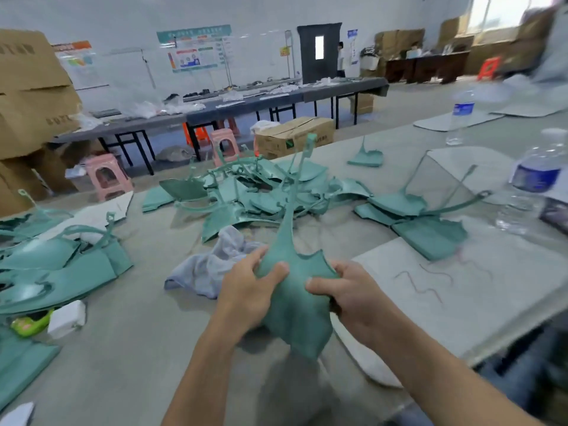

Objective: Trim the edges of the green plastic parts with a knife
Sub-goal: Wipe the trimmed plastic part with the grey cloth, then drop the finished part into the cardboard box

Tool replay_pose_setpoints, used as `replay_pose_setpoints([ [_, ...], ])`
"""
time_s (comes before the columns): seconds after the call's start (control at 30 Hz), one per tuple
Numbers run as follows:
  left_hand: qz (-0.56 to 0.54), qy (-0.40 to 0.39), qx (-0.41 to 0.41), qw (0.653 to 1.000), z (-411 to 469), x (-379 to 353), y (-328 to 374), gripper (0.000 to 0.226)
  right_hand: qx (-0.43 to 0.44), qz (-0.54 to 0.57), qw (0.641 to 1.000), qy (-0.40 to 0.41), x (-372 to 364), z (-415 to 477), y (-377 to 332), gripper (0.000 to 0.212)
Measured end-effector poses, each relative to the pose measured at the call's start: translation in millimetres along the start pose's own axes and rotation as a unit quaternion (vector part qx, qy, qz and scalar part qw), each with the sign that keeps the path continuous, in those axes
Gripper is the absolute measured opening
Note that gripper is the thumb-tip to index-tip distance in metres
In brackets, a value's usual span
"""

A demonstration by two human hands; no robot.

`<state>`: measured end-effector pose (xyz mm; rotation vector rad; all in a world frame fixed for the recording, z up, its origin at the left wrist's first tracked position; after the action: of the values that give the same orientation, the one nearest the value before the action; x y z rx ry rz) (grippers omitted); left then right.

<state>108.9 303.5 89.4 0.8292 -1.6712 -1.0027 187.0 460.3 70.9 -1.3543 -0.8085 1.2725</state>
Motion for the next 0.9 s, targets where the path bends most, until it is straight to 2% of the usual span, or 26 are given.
replay_pose_setpoints([
  [0.03,-0.066,-0.066,0.013,0.996,-4.9,-18.5,0.1,0.021,0.01,0.004,1.0,0.009,18.2,-9.9,-5.6,0.019],
  [0.07,-0.114,-0.114,0.025,0.987,-10.7,-36.3,2.0,0.019,0.016,0.002,1.0,0.026,37.2,-20.9,-11.3,0.022],
  [0.13,-0.134,-0.17,0.035,0.976,-22.2,-70.0,9.1,0.025,0.033,-0.013,0.996,0.087,73.3,-44.5,-21.1,0.022],
  [0.17,-0.122,-0.173,0.03,0.977,-27.3,-88.4,11.1,0.023,0.047,-0.061,0.986,0.149,92.6,-58.2,-24.7,0.021],
  [0.2,-0.105,-0.157,0.018,0.982,-33.8,-107.2,13.1,0.021,0.058,-0.15,0.961,0.227,111.4,-74.8,-27.3,0.022],
  [0.23,-0.086,-0.124,0.004,0.989,-41.6,-125.4,14.7,0.019,0.067,-0.263,0.915,0.299,124.4,-93.8,-32.1,0.027],
  [0.27,-0.068,-0.09,-0.008,0.994,-50.4,-143.2,15.9,0.015,0.081,-0.364,0.867,0.331,130.5,-112.6,-37.4,0.036],
  [0.3,-0.07,-0.08,-0.017,0.994,-61.7,-162.0,18.3,0.009,0.092,-0.428,0.846,0.305,132.6,-128.1,-40.6,0.045],
  [0.33,-0.078,-0.101,-0.022,0.992,-74.4,-181.7,21.8,0.012,0.097,-0.465,0.847,0.239,132.5,-138.7,-39.2,0.055],
  [0.4,-0.152,-0.219,0.011,0.964,-97.2,-223.4,28.6,0.028,0.089,-0.5,0.854,0.112,135.2,-159.3,-31.7,0.078],
  [0.43,-0.182,-0.277,0.033,0.943,-106.7,-241.0,30.6,0.029,0.083,-0.527,0.841,0.086,141.2,-171.4,-30.6,0.089],
  [0.5,-0.197,-0.377,0.036,0.904,-127.3,-269.7,37.7,0.025,0.089,-0.556,0.819,0.112,162.3,-201.9,-37.7,0.098],
  [0.57,-0.174,-0.475,0.011,0.863,-150.6,-292.3,45.3,0.028,0.136,-0.49,0.83,0.228,183.7,-236.8,-52.2,0.087],
  [0.6,-0.169,-0.503,-0.002,0.847,-160.2,-303.4,46.4,0.034,0.164,-0.448,0.824,0.306,194.3,-255.8,-57.8,0.077],
  [0.63,-0.154,-0.503,-0.025,0.85,-167.2,-315.8,45.3,0.039,0.185,-0.405,0.808,0.385,204.5,-275.3,-61.1,0.063],
  [0.7,-0.077,-0.438,-0.077,0.892,-176.1,-345.2,43.5,0.058,0.201,-0.267,0.788,0.518,225.9,-312.7,-56.7,0.039],
  [0.77,0.017,-0.385,-0.055,0.921,-187.8,-374.4,34.3,0.073,0.184,-0.077,0.765,0.612,245.8,-350.2,-41.1,0.028],
  [0.8,0.027,-0.41,-0.002,0.912,-194.5,-389.9,24.8,0.073,0.172,0.013,0.751,0.637,252.9,-369.0,-31.7,0.027],
  [0.83,0.01,-0.461,0.066,0.885,-203.6,-405.4,13.6,0.067,0.155,0.089,0.739,0.65,257.8,-387.5,-21.9,0.026],
  [0.9,-0.002,-0.572,0.172,0.802,-230.1,-436.3,-11.1,0.042,0.094,0.177,0.718,0.667,265.5,-422.8,1.3,0.028],
])
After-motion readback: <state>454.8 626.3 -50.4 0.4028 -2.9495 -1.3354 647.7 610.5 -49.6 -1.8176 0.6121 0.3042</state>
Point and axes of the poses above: each hand's wrist, its own z-axis towards the middle knuckle, its own x-axis out of the back of the hand, y = z × x, the point moved 3 cm from there along z, towards the middle knuckle, and after that the axes turned 14 degrees about x, right-handed, at the moved point
